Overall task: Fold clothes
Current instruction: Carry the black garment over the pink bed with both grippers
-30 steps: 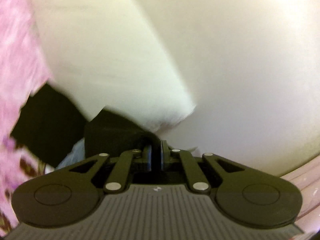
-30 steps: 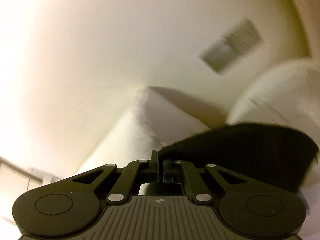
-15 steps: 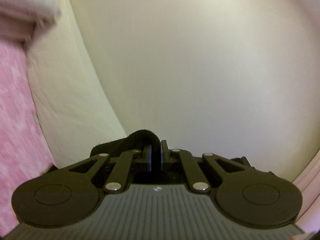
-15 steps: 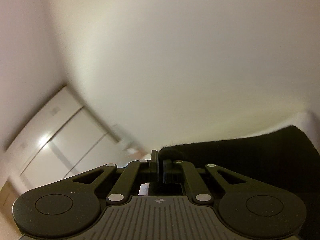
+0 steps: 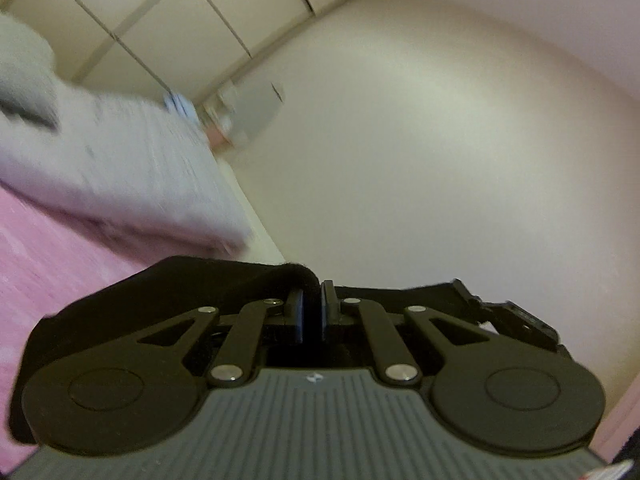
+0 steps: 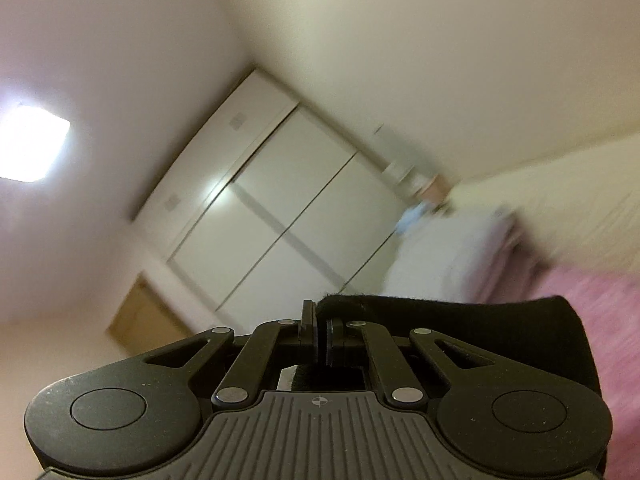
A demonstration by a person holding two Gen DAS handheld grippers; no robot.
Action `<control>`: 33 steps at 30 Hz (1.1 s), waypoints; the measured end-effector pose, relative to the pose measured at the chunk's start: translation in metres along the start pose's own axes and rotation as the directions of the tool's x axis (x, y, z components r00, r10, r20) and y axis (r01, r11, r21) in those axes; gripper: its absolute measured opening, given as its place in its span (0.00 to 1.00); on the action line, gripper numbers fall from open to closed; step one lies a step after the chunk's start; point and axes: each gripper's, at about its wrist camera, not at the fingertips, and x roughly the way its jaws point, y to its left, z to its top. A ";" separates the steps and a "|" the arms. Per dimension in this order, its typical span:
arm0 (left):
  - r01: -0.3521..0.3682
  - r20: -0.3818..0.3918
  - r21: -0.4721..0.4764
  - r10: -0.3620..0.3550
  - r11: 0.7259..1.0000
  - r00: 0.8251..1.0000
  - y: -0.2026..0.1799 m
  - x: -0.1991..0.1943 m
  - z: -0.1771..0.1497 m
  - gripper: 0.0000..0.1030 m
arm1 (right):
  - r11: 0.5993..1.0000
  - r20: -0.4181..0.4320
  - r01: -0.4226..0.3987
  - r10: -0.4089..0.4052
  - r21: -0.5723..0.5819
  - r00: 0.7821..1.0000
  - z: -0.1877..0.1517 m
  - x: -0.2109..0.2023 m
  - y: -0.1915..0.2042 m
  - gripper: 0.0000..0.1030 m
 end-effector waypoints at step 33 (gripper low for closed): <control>-0.890 -0.367 -0.040 0.822 0.453 0.435 0.078 -0.196 -0.091 0.21 | 0.888 -0.830 -0.058 -0.400 -0.456 0.389 -0.338 0.083 0.086 0.50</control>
